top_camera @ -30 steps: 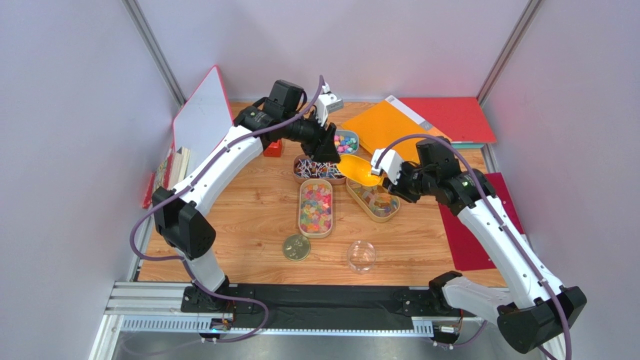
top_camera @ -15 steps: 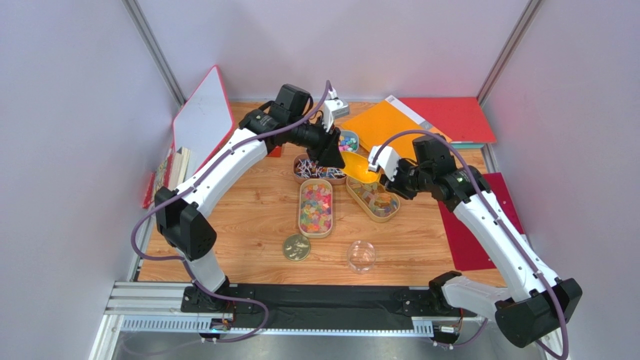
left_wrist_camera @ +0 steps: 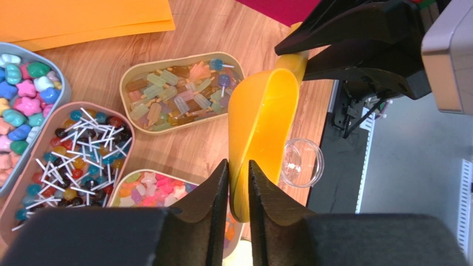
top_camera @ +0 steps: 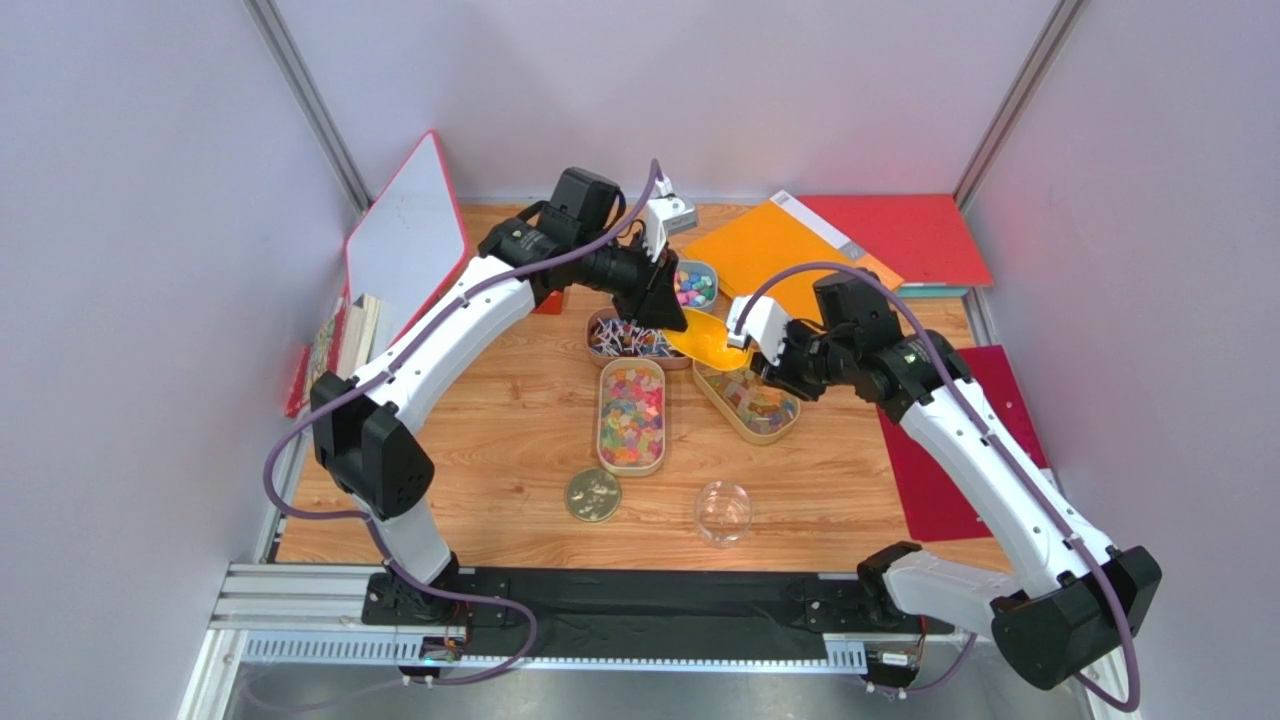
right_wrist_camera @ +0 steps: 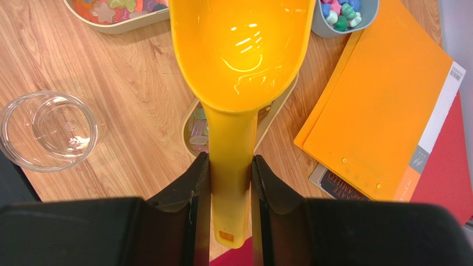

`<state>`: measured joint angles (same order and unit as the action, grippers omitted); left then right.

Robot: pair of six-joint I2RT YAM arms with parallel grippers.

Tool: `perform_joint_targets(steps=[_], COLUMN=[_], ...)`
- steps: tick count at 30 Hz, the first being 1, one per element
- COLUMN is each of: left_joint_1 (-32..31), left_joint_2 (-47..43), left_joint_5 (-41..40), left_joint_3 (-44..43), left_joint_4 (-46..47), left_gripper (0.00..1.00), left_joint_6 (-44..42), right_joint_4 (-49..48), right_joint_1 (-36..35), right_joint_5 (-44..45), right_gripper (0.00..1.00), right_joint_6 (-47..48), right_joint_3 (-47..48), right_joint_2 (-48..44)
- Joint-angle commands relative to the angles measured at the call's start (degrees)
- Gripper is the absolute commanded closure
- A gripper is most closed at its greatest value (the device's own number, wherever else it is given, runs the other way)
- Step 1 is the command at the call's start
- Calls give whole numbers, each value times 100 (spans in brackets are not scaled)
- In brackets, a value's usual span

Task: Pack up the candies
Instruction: Pick up the spatula from the center of the board.

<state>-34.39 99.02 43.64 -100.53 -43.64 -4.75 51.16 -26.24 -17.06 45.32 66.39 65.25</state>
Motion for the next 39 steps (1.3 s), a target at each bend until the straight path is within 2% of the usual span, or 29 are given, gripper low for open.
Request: perform_joint_targets(steps=[1,4,5,6,7,8,9,10,11,15,18,20,23,26,29,31,39], left_joint_1=[-59,-59,-50,-59,-50,-59,-33,-24,-6,47,73,99,222,328,538,609,653], left_joint_2=[47,3,-32,-58,-85,-137,-181,-216,-260,-366,-349,-305,-243,-156,-103,-59,-32], left_joint_5=[251,259,225,224,215,224,250,285,407,891,1278,1558,2102,2437,2991,3185,3151], left_joint_3=[-46,-2,16,51,60,77,112,121,130,253,350,368,271,166,253,315,367], left_joint_4=[145,84,31,5,-39,-109,-153,-206,-337,-707,-1006,-1076,-972,-788,-217,178,268], left_gripper=[86,100,100,100,100,100,100,100,100,100,100,100,100,100,100,100,100], left_joint_6=[89,62,36,1,-34,-87,-122,-174,-279,-692,-992,-1010,-730,-388,228,657,730], right_joint_4=[-387,-492,-536,-658,-720,-782,-939,-1002,-1072,-1668,-1950,-1829,-1680,-1014,-731,-773,-1002], right_joint_1=[-30,-30,-30,-30,-30,-30,-22,-30,-30,-30,-30,-30,-30,-30,-30,-30,-30], right_joint_5=[36,97,141,185,220,290,317,343,318,-165,-824,-1306,-1335,-1344,-1379,-1554,-1862], right_gripper=[100,100,98,92,67,56,21,8,1,0,0,5,12,19,25,25,32], right_joint_6=[-50,-128,-224,-295,-400,-662,-821,-988,-1138,-1666,-1676,-1370,-834,-166,38,47,-129], right_joint_3=[14,-21,-47,-65,-74,-65,-56,-39,-56,-336,-643,-697,-908,-812,-733,-838,-829], right_joint_2=[-118,-206,-302,-364,-460,-644,-776,-899,-1031,-2048,-2525,-2816,-3080,-2862,-2606,-2588,-2263])
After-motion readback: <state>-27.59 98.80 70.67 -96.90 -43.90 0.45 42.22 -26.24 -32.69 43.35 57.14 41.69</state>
